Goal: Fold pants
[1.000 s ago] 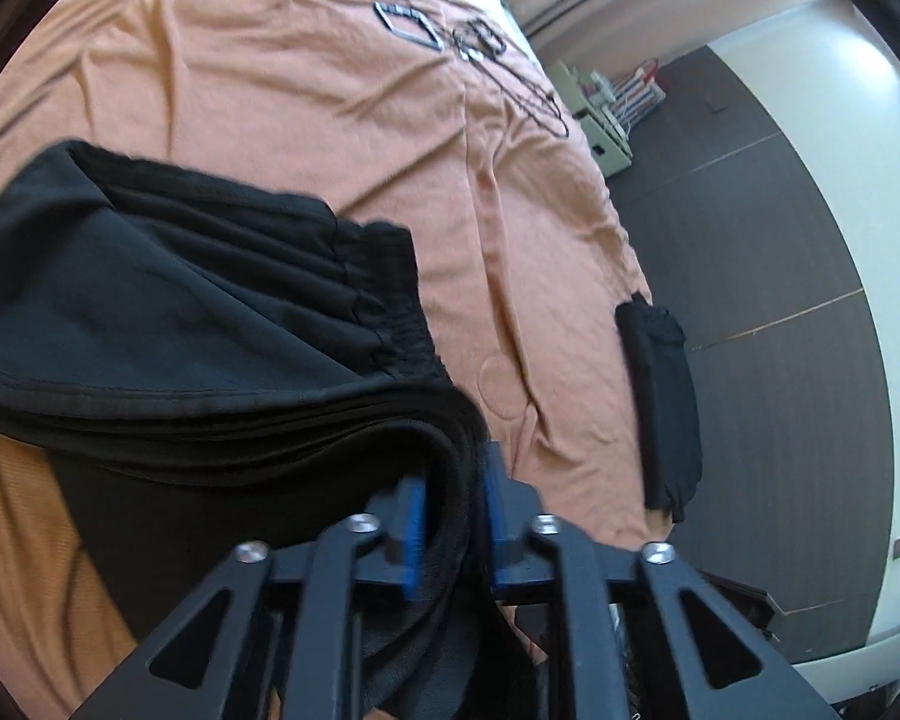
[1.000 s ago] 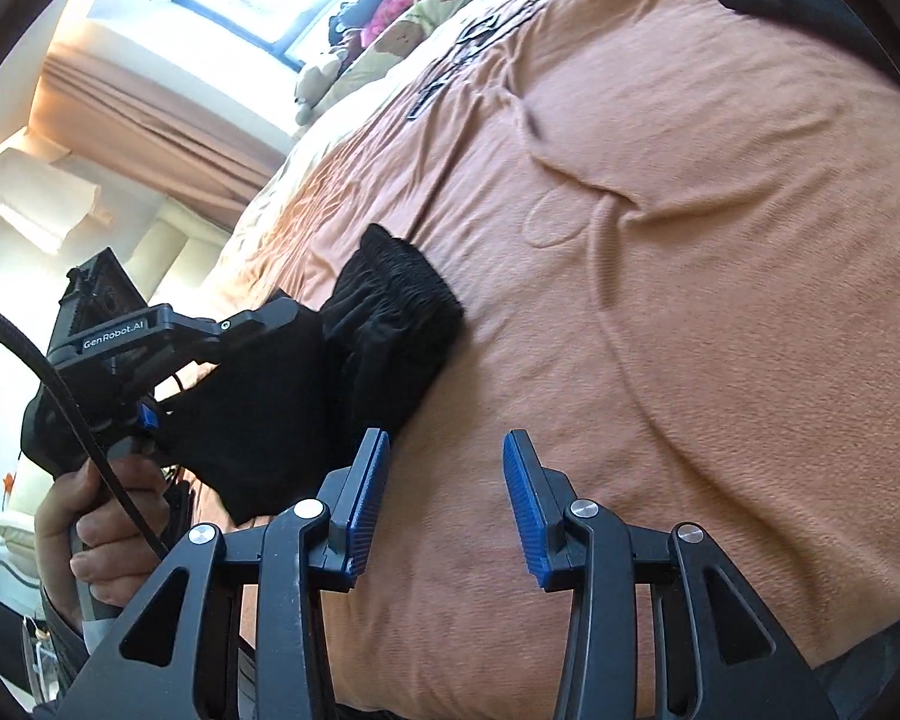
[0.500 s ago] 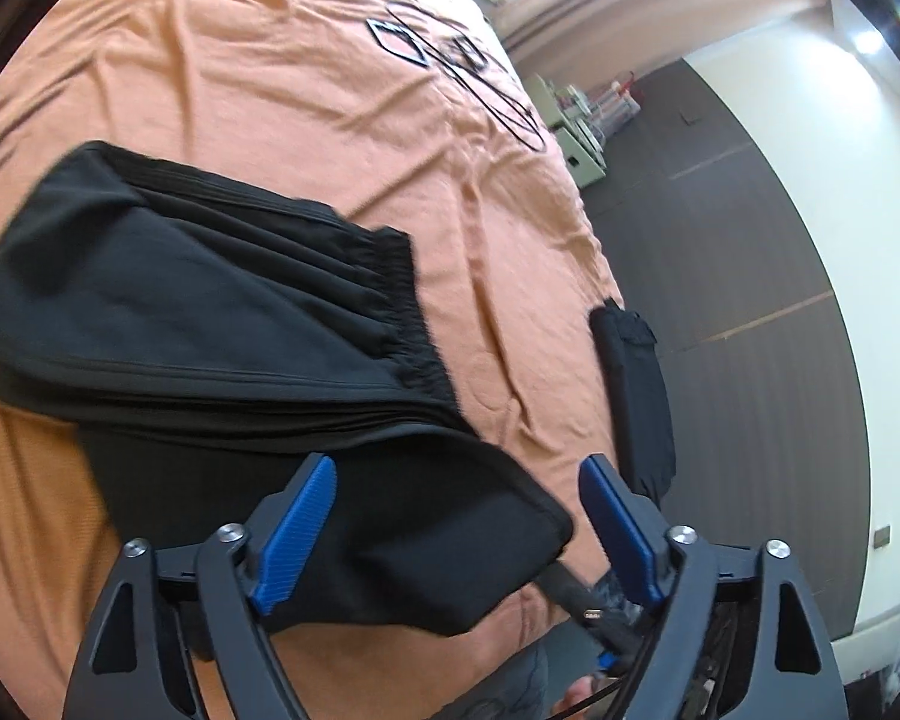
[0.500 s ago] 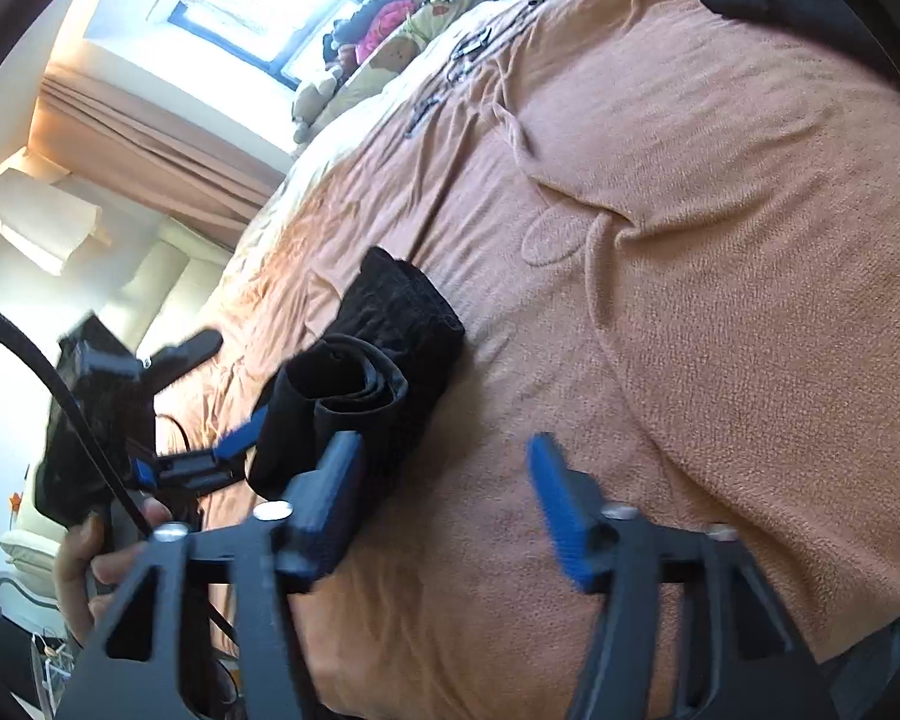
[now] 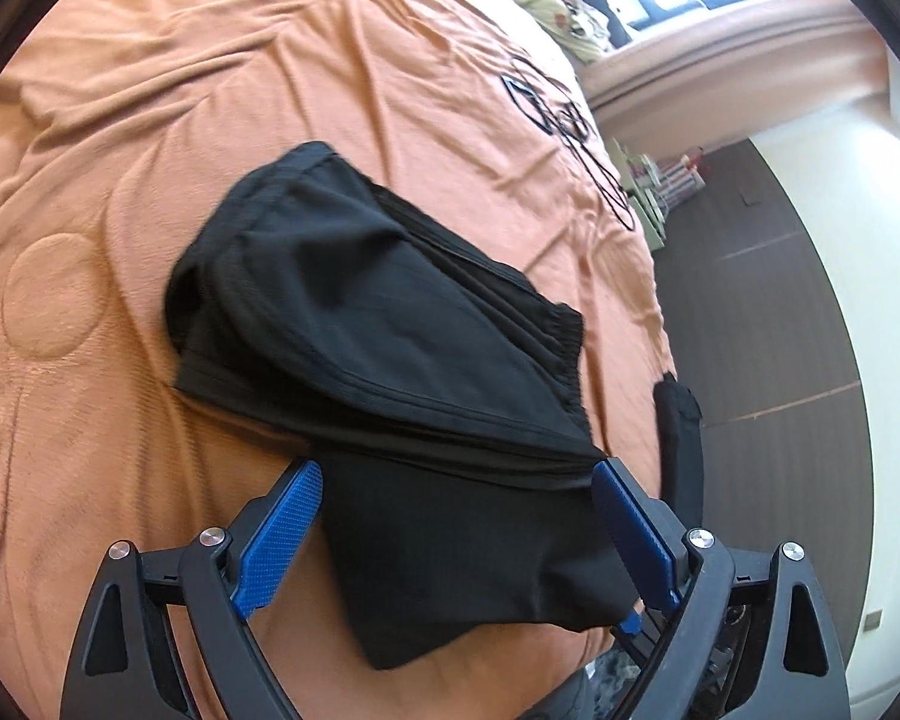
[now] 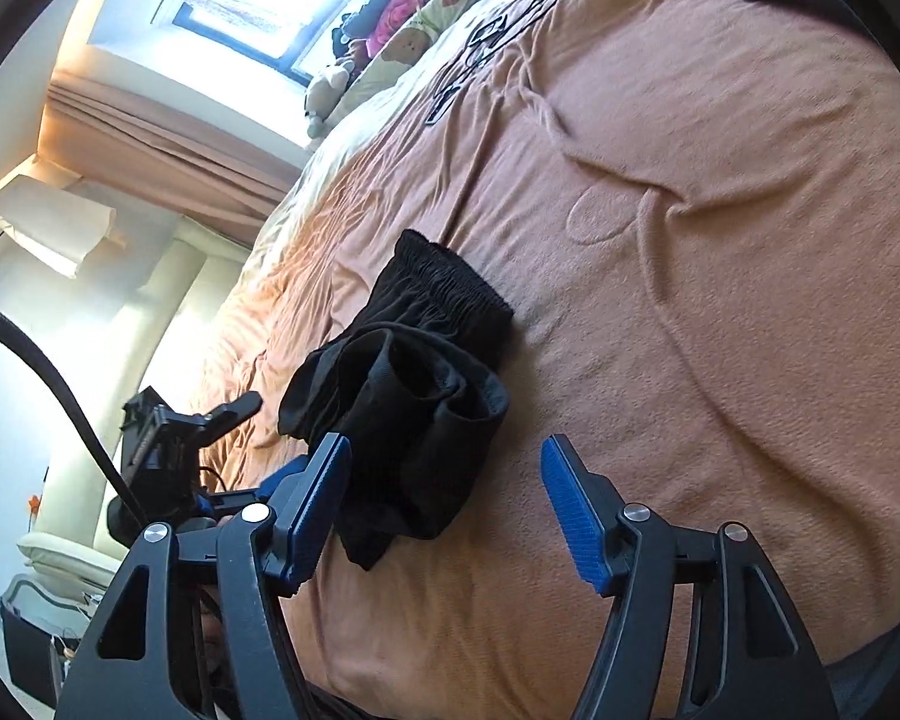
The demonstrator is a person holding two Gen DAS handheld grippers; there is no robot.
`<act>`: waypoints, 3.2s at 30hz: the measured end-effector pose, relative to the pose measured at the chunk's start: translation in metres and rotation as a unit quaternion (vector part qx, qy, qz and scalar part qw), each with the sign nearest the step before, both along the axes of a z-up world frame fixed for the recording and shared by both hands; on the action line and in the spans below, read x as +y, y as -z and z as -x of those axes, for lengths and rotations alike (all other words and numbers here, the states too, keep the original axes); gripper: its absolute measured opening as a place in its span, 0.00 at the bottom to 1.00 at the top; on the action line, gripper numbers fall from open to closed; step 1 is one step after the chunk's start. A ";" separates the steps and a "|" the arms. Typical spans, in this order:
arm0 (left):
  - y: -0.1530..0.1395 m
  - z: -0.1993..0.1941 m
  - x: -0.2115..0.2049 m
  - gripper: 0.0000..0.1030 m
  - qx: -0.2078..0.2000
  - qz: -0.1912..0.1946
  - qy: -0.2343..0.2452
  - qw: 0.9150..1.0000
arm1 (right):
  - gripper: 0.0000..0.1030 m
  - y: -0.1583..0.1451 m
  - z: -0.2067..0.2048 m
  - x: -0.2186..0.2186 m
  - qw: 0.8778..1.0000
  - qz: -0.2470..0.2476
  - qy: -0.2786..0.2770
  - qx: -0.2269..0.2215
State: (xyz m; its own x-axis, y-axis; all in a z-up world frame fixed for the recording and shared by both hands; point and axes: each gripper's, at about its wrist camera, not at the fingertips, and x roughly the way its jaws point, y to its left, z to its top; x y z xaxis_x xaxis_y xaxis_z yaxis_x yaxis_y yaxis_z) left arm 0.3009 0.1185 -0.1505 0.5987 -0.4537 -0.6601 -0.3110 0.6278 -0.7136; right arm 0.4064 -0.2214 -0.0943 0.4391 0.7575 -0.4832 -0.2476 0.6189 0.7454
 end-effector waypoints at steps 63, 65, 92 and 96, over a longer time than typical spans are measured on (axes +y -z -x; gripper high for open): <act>-0.043 -0.175 -0.051 0.18 -0.024 -0.135 0.081 0.987 | 0.00 0.027 0.009 -0.013 1.000 -0.005 -0.013 0.015; -0.042 -0.176 -0.057 0.40 -0.026 -0.132 0.091 0.987 | 0.00 0.028 0.010 -0.015 1.000 -0.005 -0.013 0.019; -0.003 -0.048 -0.012 0.63 0.006 -0.121 0.047 0.992 | 0.39 0.001 0.034 -0.030 0.999 0.031 0.000 0.027; 0.003 -0.041 -0.009 0.63 0.006 -0.114 0.039 0.993 | 0.53 -0.018 0.036 -0.034 0.999 0.043 0.008 -0.003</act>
